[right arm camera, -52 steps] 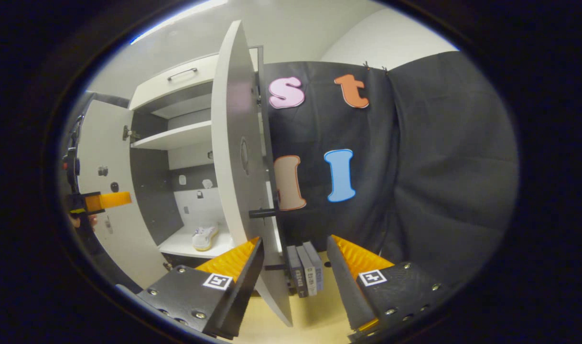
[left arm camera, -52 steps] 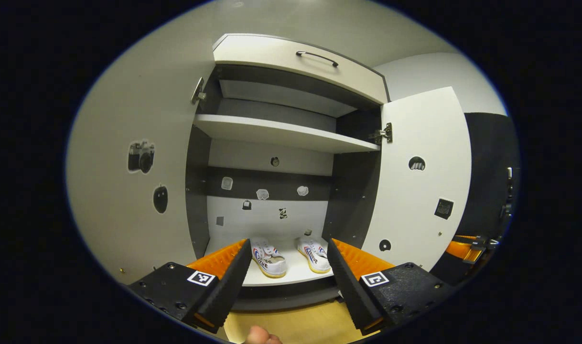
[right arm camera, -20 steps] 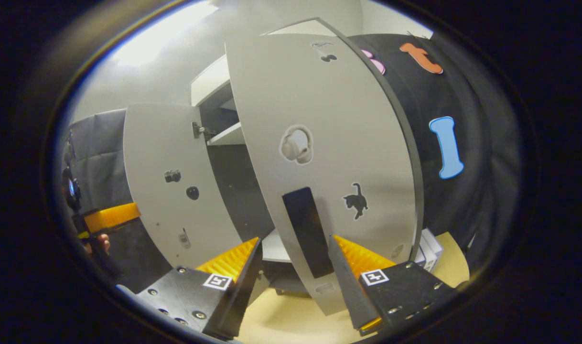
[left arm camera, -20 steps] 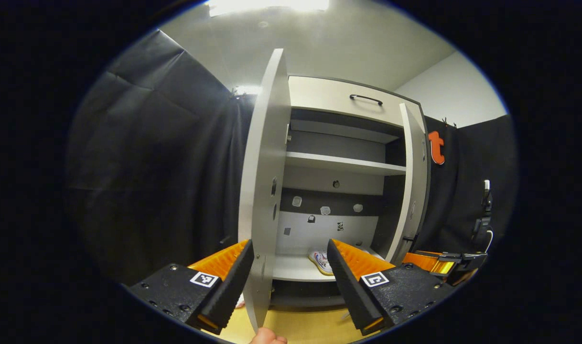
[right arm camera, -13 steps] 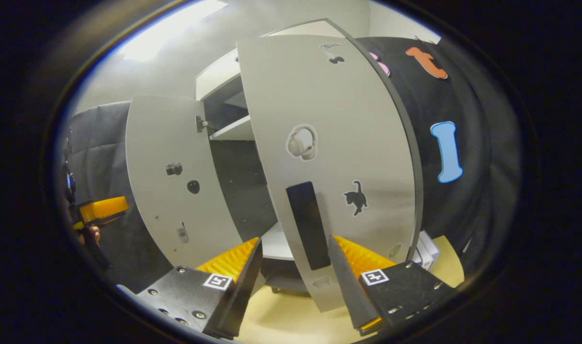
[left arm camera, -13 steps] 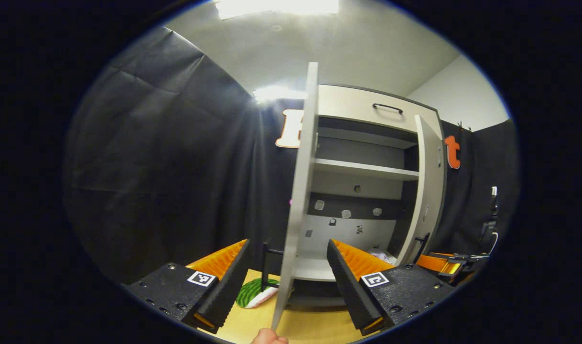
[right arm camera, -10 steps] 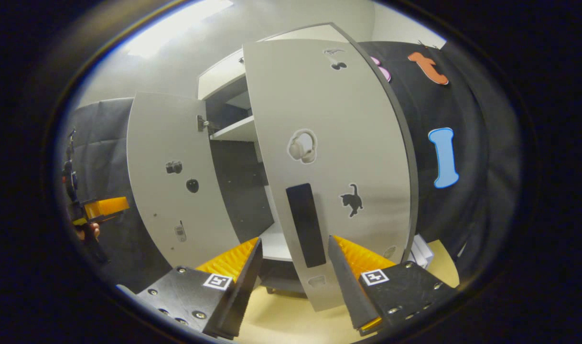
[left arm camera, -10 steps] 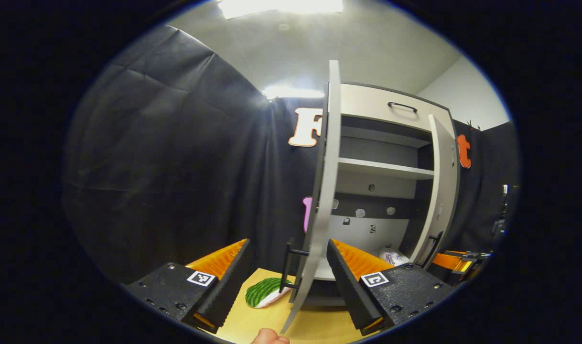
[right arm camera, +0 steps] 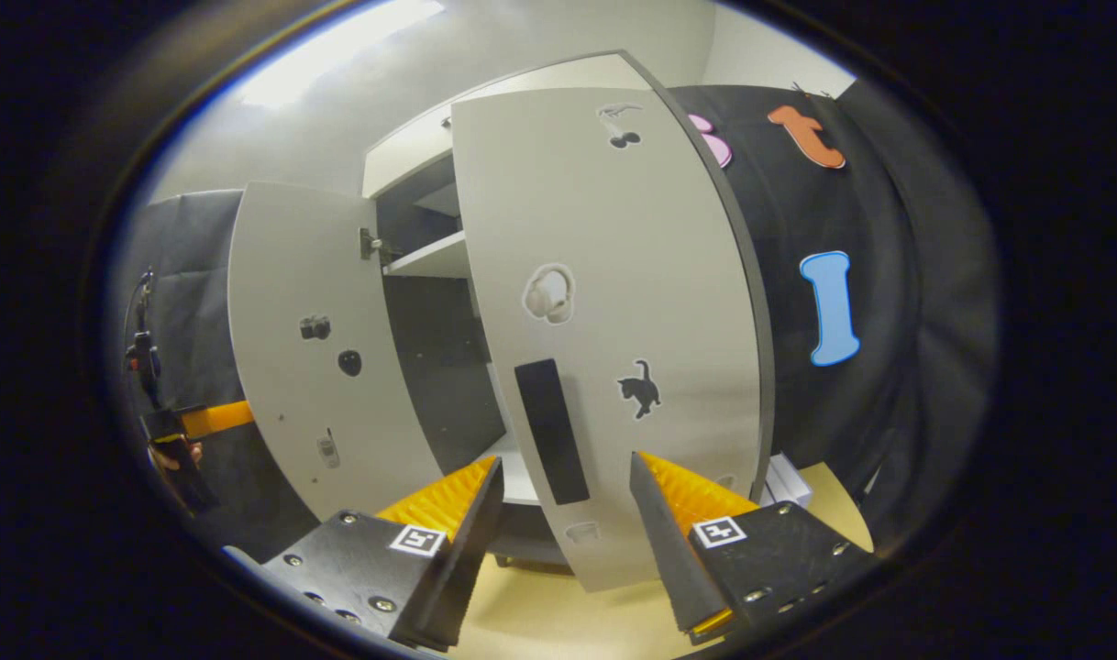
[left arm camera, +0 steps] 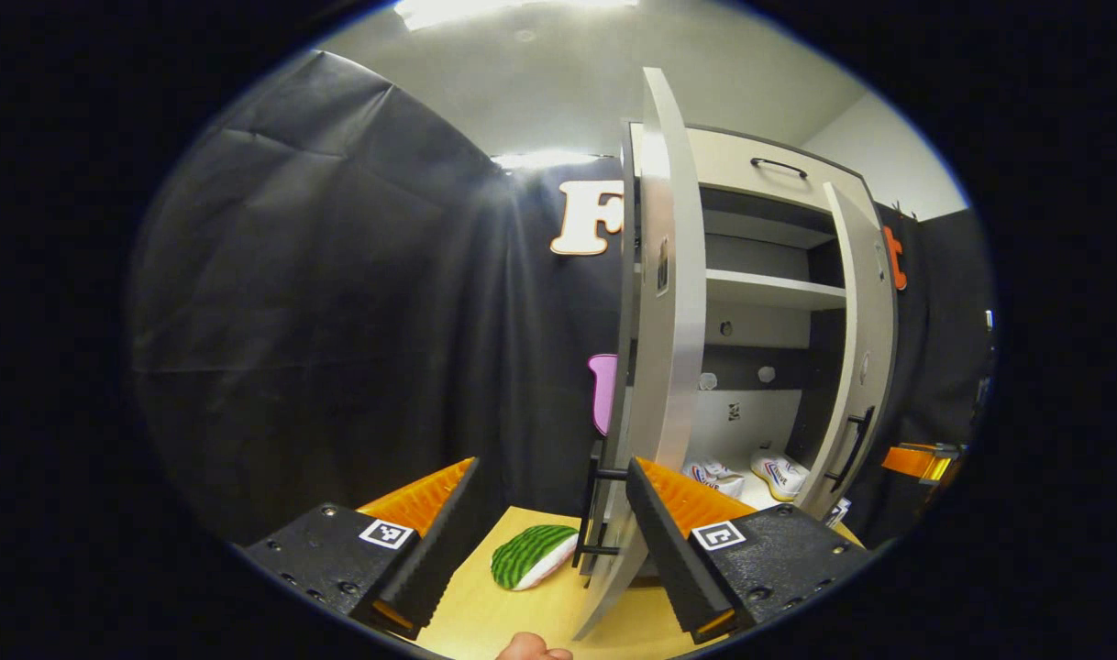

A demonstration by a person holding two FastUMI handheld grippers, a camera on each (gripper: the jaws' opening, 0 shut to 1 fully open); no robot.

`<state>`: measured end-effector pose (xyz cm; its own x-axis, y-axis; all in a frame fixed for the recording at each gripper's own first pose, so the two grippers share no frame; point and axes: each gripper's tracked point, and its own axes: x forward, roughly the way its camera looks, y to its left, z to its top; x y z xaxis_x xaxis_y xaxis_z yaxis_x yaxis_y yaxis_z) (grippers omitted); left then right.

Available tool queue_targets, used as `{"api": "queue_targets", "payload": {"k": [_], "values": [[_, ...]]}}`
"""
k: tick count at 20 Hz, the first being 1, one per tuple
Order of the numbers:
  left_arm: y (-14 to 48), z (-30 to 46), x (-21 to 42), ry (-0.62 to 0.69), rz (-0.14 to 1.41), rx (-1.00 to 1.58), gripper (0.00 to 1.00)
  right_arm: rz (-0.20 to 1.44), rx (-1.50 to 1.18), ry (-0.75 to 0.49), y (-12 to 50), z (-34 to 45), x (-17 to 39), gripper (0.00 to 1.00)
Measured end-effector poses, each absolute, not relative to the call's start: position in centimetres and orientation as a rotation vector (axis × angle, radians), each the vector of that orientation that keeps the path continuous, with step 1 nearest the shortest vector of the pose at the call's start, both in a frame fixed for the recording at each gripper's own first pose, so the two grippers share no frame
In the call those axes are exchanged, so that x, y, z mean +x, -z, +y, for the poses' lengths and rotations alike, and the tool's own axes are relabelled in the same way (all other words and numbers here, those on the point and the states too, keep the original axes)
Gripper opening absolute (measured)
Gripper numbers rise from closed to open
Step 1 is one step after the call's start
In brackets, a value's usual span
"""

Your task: Grab one shoe with the right hand and put it into the shoe cabinet, grab the other shoe with the left hand and put it into the shoe cabinet; then close the right door with the right hand and the left door with the left hand.

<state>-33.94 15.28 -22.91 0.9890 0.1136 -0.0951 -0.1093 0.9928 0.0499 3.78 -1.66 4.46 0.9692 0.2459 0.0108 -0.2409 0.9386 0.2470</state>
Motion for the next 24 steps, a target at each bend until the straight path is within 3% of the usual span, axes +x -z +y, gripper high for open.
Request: {"api": "queue_targets", "payload": {"k": [13,17,24], "values": [[22.7,12.7,-34.3,0.114,0.116,0.010,0.94,0.020,0.271,-0.258,-4.1,-0.4,5.8,0.83],[22.9,11.8,-33.8,0.220,0.112,0.007,0.94,0.012,0.261,-0.210,-4.1,-2.3,5.5,0.83],[22.7,12.8,-32.1,0.222,0.099,0.033,0.94,0.006,0.271,-0.082,-3.6,-7.4,4.3,0.83]]}}
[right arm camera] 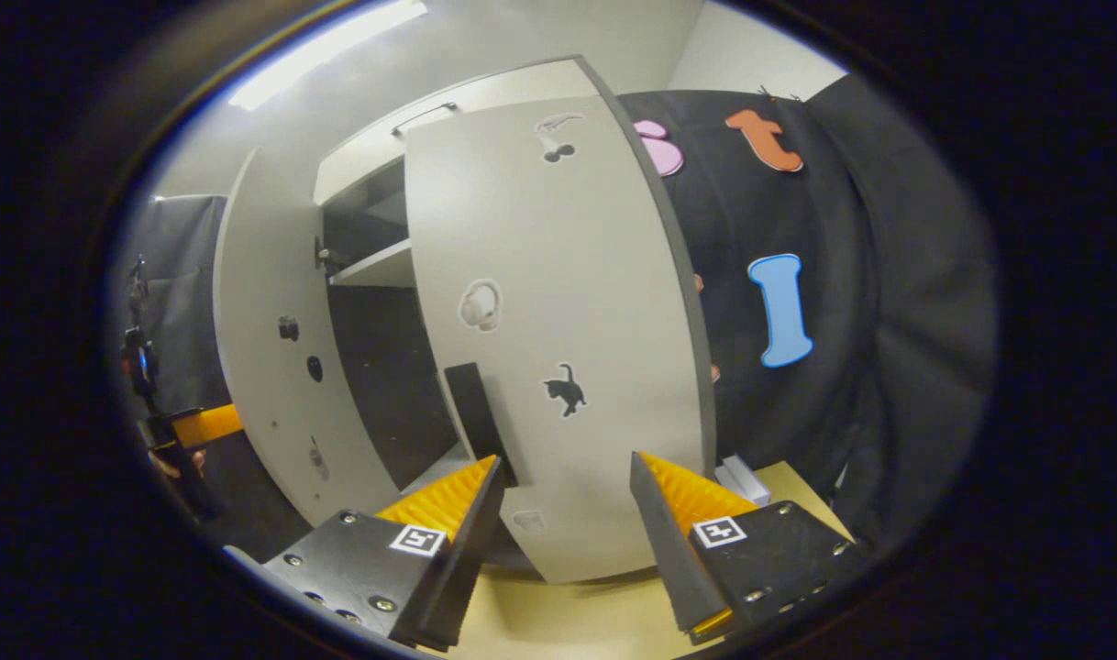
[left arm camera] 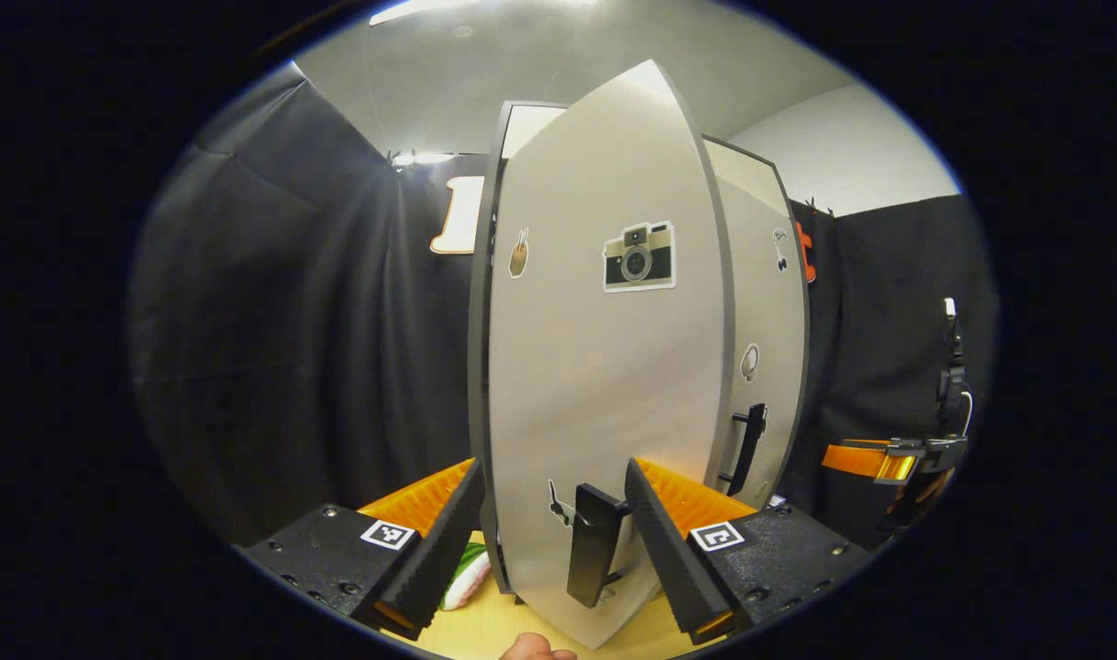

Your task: Grab one shoe with the right hand and put it into the shoe cabinet, grab the other shoe with the left hand and put it into the shoe cabinet; then close the right door with the right hand and the left door with the left hand.

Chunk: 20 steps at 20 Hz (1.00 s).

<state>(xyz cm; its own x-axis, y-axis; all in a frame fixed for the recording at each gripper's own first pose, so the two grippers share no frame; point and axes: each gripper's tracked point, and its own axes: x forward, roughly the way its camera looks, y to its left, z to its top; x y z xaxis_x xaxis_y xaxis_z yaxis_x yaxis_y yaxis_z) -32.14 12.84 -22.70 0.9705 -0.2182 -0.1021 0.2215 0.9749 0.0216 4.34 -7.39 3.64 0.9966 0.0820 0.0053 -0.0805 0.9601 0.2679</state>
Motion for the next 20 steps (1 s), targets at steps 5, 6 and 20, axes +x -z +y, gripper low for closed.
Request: {"api": "queue_targets", "payload": {"k": [5,6,20], "values": [[22.7,12.9,-32.5,0.280,0.099,0.018,0.94,-0.003,0.288,-0.025,-3.5,-9.7,3.9,0.83],[22.6,13.1,-32.3,0.271,0.087,0.053,0.89,-0.002,0.286,-0.014,-3.4,-10.1,3.8,0.83],[24.1,8.4,-28.6,0.365,0.117,-0.047,1.00,-0.017,0.293,0.191,-3.0,-17.6,1.3,0.83]]}}
